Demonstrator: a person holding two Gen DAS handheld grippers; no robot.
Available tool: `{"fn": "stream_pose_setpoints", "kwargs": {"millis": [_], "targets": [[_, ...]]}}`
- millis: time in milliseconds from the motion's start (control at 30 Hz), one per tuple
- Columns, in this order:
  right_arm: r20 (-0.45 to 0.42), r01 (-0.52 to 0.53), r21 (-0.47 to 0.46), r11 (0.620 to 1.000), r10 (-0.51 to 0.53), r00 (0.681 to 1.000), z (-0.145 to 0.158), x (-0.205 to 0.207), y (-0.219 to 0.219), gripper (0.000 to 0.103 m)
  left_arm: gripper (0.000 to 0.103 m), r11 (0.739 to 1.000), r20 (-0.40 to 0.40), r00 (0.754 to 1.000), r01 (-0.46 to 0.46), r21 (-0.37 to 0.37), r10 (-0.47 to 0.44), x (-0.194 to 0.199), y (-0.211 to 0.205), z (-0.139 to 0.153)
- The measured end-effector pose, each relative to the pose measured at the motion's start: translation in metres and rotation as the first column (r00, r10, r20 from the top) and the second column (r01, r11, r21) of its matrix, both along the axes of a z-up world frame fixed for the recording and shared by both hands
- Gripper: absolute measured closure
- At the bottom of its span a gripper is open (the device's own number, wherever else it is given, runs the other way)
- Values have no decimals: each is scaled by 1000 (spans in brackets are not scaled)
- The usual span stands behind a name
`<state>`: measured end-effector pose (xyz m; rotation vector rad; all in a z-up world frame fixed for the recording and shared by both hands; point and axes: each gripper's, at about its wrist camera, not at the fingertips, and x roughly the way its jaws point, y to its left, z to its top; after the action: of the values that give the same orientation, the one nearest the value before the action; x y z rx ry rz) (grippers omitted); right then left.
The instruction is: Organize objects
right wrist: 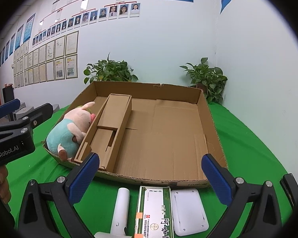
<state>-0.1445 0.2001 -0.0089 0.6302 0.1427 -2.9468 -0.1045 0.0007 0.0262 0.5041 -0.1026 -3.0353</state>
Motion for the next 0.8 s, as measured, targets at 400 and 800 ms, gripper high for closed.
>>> {"fn": "stream_pose_setpoints", "kwargs": {"millis": [400, 800], "targets": [[10, -6, -9, 1000, 6, 1000, -2, 2, -2, 1, 0, 1000, 10, 1000, -1, 13, 1, 3, -2, -5], [78, -26, 15, 1000, 25, 997, -13, 1, -3, 1, 0, 999, 76, 997, 10, 43, -13, 0, -3, -26]]}}
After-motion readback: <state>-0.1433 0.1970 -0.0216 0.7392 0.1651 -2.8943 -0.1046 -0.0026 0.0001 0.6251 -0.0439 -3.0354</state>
